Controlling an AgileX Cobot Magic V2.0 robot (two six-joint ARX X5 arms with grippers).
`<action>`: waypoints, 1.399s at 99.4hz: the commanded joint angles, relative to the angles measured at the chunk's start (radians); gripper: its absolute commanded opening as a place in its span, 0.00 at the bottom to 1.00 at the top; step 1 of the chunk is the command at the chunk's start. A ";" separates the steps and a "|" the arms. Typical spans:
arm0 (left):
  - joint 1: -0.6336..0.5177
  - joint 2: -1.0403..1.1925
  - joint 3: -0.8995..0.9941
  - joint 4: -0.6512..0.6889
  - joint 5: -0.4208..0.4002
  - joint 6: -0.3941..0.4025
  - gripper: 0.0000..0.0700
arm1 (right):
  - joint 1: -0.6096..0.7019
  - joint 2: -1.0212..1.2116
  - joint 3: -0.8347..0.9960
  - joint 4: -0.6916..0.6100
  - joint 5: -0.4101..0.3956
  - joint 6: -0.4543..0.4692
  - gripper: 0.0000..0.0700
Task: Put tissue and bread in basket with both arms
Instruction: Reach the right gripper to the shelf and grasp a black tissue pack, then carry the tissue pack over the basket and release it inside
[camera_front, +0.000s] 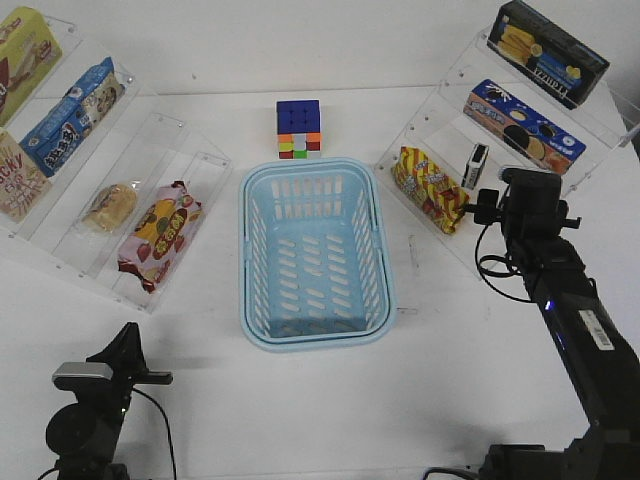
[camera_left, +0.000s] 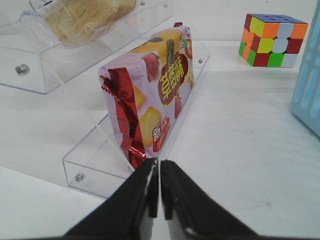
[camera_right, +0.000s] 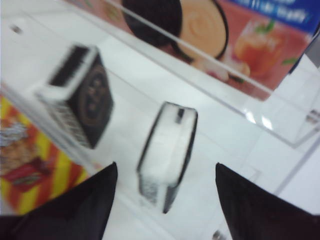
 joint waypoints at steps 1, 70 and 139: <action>0.001 -0.002 -0.020 0.011 0.003 0.005 0.00 | -0.008 0.030 0.022 0.030 0.000 -0.008 0.56; 0.001 -0.002 -0.020 0.011 0.003 0.005 0.00 | 0.086 -0.311 0.032 0.078 -0.579 0.077 0.00; 0.001 -0.002 -0.020 0.012 0.003 -0.095 0.00 | 0.557 -0.113 0.038 0.035 -0.527 -0.050 0.53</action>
